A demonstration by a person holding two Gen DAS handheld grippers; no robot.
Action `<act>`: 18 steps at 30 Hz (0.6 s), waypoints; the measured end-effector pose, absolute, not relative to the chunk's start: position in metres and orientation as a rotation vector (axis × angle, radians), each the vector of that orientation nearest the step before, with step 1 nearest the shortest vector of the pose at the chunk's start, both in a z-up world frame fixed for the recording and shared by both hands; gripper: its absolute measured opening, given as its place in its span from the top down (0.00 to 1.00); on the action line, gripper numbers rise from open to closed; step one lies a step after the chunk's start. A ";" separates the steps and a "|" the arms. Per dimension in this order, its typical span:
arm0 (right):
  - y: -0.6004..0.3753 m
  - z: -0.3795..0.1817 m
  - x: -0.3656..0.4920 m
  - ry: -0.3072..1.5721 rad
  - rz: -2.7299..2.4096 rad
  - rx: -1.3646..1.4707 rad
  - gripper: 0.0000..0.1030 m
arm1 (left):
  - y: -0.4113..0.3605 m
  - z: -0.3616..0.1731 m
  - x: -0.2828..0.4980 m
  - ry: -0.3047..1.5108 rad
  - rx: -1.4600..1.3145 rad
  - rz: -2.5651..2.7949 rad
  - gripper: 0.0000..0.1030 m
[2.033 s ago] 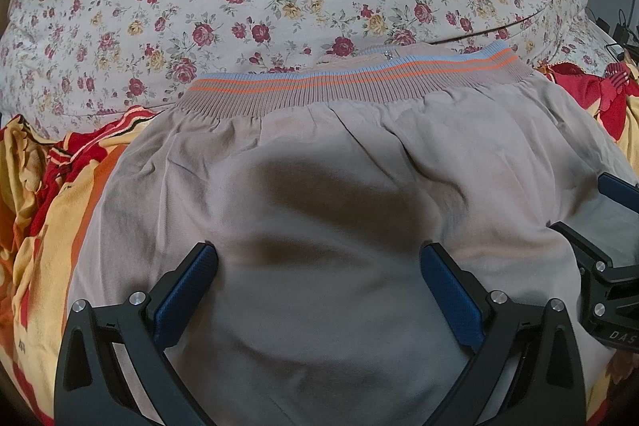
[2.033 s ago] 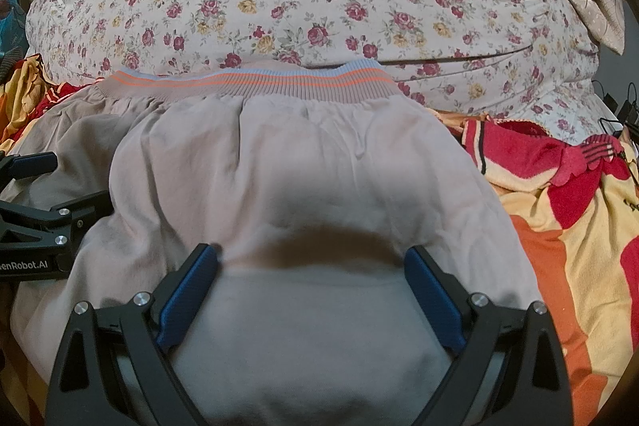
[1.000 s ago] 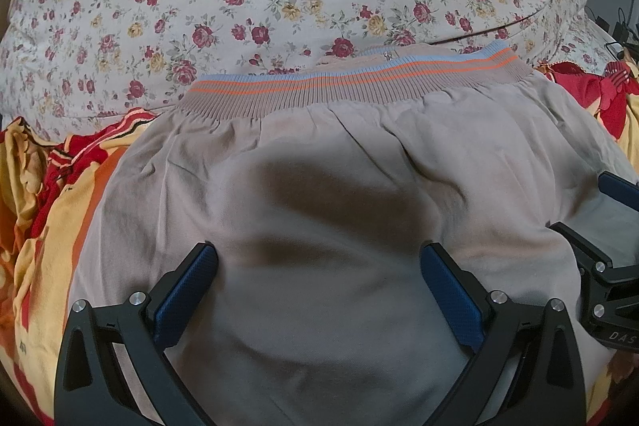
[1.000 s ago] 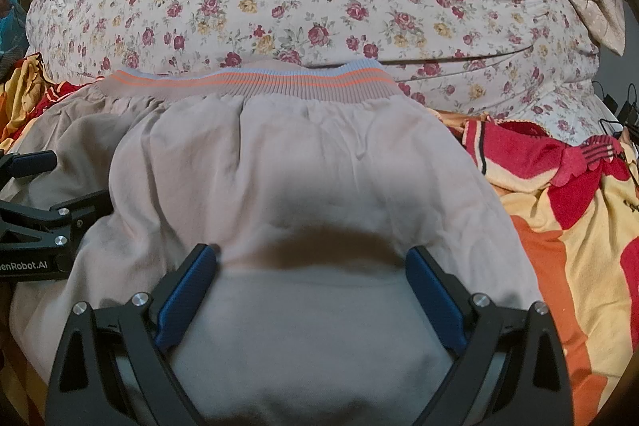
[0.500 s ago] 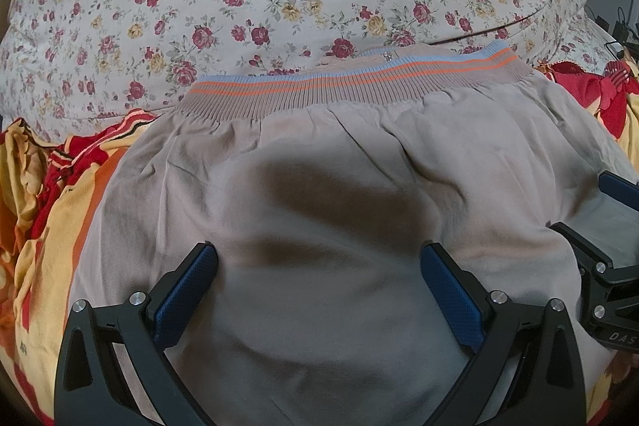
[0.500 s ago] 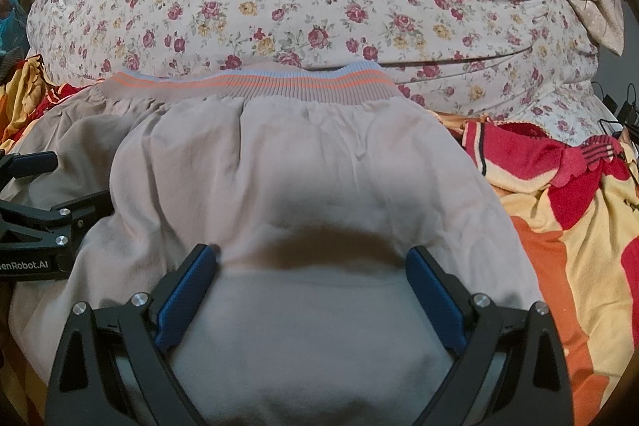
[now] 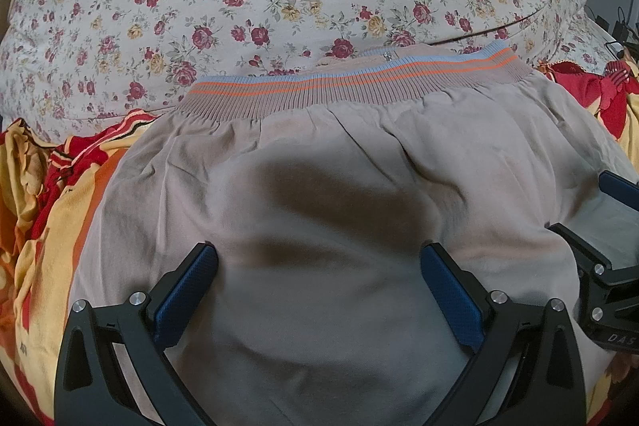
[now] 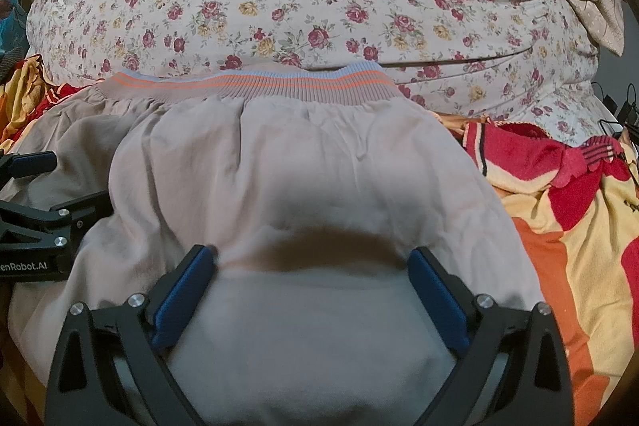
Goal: Fold large clothes
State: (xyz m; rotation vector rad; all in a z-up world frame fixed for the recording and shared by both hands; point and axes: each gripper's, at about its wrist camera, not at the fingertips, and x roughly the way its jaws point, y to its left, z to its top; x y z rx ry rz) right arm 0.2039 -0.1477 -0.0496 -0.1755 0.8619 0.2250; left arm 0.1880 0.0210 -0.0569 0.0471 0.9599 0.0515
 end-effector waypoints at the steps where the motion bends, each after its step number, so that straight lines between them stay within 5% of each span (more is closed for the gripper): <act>1: -0.148 -0.050 0.204 0.862 0.225 -0.176 0.03 | 0.021 -0.057 0.188 0.960 0.047 0.051 0.08; 18: -0.148 -0.049 0.204 0.863 0.225 -0.176 0.02 | 0.022 -0.057 0.189 0.948 0.051 0.053 0.08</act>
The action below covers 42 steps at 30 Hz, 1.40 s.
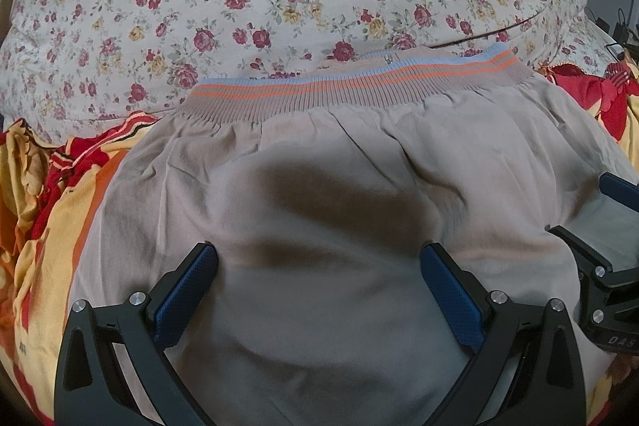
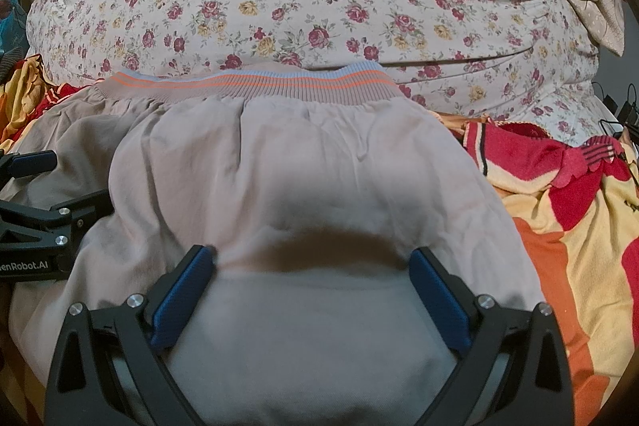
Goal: Fold large clothes
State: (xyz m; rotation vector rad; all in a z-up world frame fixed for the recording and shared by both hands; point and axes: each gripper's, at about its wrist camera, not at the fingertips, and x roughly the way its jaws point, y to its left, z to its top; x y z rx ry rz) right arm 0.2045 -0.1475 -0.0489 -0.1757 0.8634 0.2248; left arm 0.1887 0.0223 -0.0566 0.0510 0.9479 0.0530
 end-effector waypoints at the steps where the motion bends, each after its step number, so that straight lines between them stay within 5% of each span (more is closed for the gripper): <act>1: -0.147 -0.049 0.204 0.864 0.225 -0.176 0.02 | 0.022 -0.057 0.189 0.947 0.050 0.053 0.08; 42: -0.147 -0.050 0.204 0.866 0.225 -0.176 0.02 | 0.022 -0.058 0.188 0.953 0.046 0.055 0.09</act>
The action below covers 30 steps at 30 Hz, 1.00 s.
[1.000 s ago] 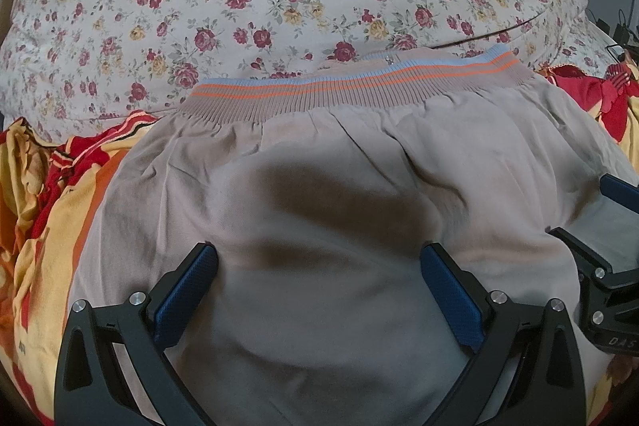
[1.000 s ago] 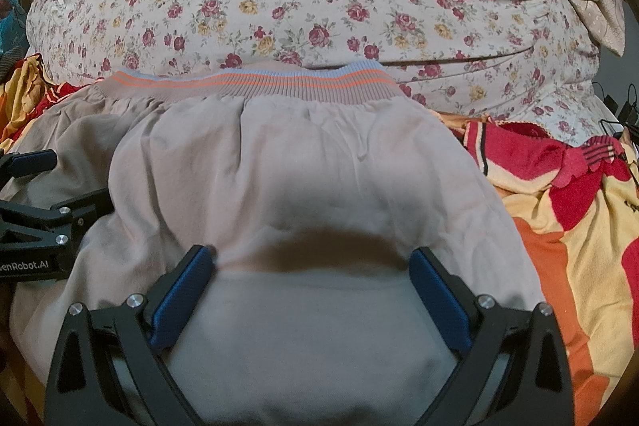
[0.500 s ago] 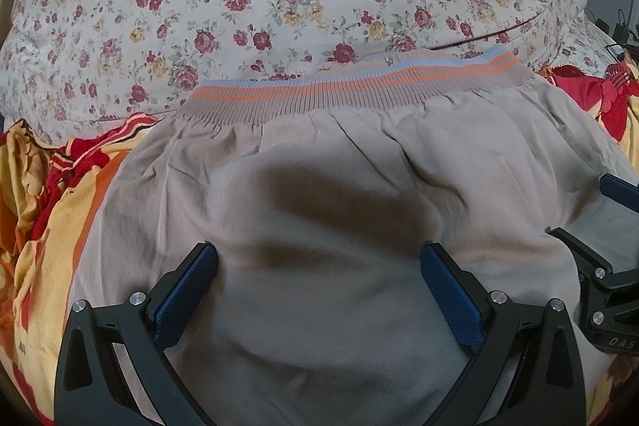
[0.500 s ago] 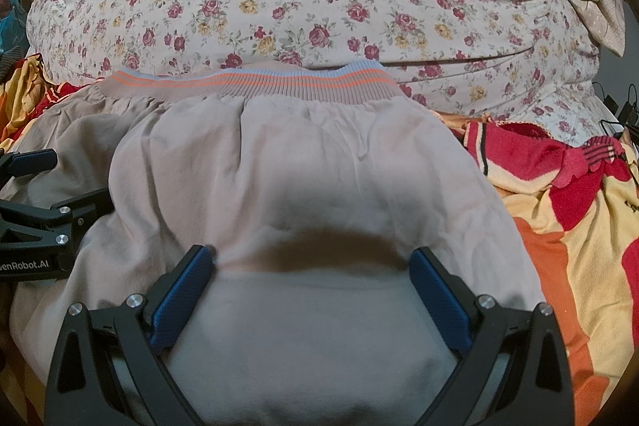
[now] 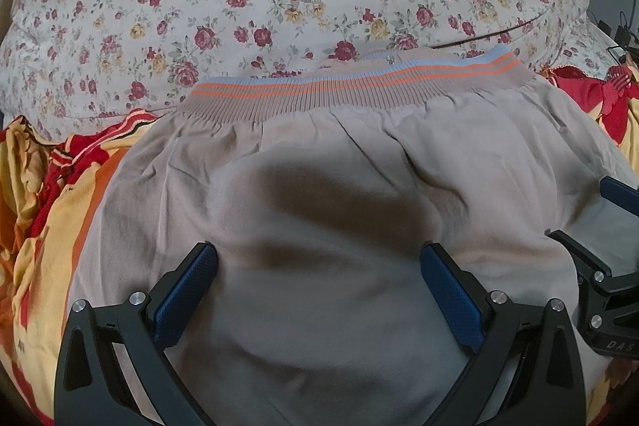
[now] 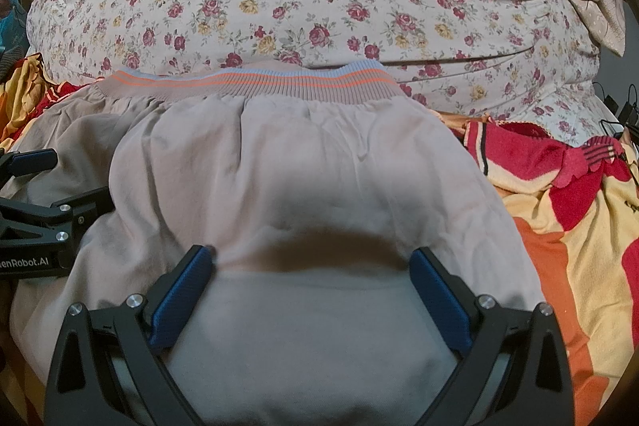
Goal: Fold large clothes
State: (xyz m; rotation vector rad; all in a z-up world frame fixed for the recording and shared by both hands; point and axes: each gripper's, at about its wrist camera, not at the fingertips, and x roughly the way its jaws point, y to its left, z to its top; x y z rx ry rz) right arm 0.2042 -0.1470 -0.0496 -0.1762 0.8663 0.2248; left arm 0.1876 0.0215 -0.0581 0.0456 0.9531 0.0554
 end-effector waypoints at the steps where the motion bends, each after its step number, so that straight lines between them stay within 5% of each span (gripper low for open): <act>1: -0.147 -0.050 0.204 0.866 0.225 -0.176 0.02 | 0.022 -0.058 0.188 0.954 0.045 0.055 0.09; 30: -0.148 -0.048 0.206 0.875 0.234 -0.168 0.01 | 0.023 -0.058 0.185 0.943 0.037 0.041 0.09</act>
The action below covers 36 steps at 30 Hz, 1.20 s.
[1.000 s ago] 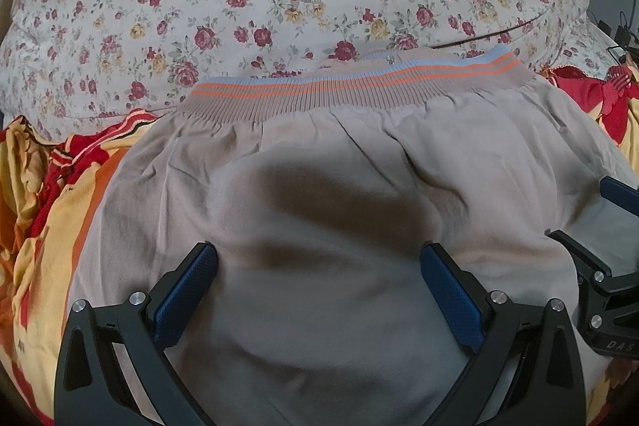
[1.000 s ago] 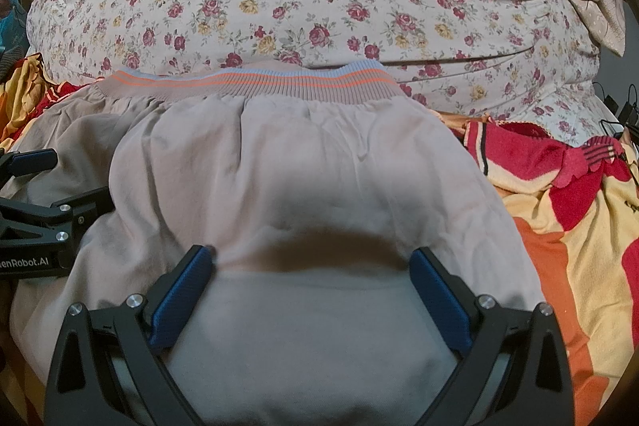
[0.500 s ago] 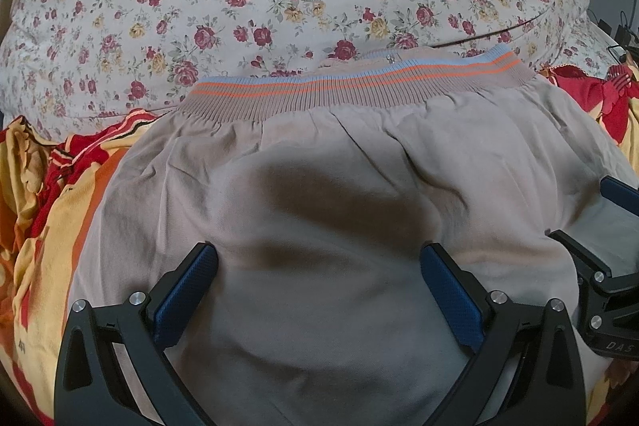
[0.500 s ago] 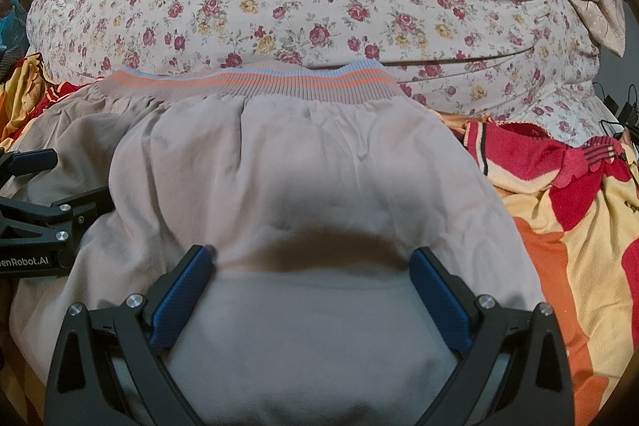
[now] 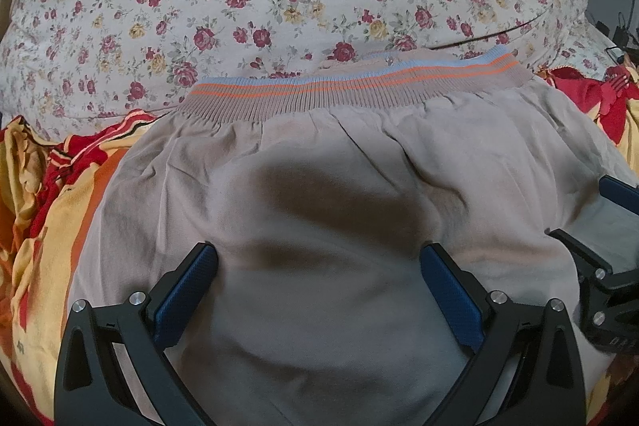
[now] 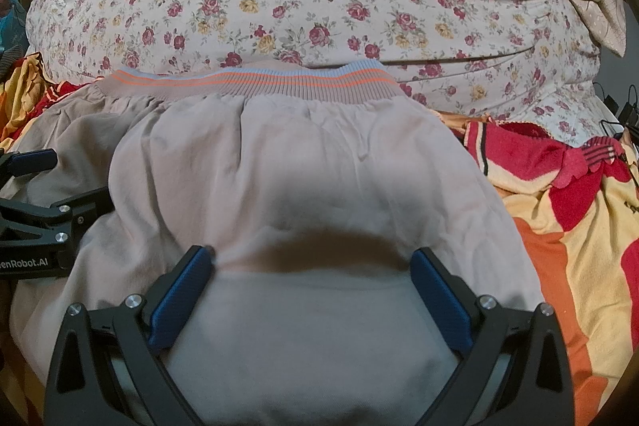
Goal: Fold large clothes
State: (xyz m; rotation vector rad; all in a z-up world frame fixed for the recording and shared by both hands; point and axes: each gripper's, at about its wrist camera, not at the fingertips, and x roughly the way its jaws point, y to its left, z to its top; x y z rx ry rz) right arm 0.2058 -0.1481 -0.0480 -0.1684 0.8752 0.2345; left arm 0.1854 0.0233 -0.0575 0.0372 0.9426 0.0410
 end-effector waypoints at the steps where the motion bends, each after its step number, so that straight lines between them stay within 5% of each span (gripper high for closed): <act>1: -0.150 -0.045 0.205 0.873 0.236 -0.160 0.02 | 0.024 -0.056 0.184 0.937 0.034 0.041 0.09; 18: -0.298 0.025 0.103 0.604 0.180 0.020 0.03 | 0.160 -0.013 0.060 0.787 -0.124 0.253 0.15; 21: -0.298 0.025 0.093 0.586 0.270 0.002 0.12 | 0.163 -0.022 0.041 0.780 -0.171 0.233 0.19; 26: -0.275 0.000 0.110 0.699 0.358 -0.002 0.30 | 0.130 -0.005 0.032 0.652 -0.133 0.084 0.32; 31: -0.274 -0.051 0.138 0.922 0.260 -0.022 0.30 | 0.121 -0.033 0.053 0.766 -0.083 0.085 0.38; 36: -0.285 -0.037 0.133 0.866 0.253 0.038 0.29 | 0.157 -0.051 0.060 0.865 -0.274 0.152 0.38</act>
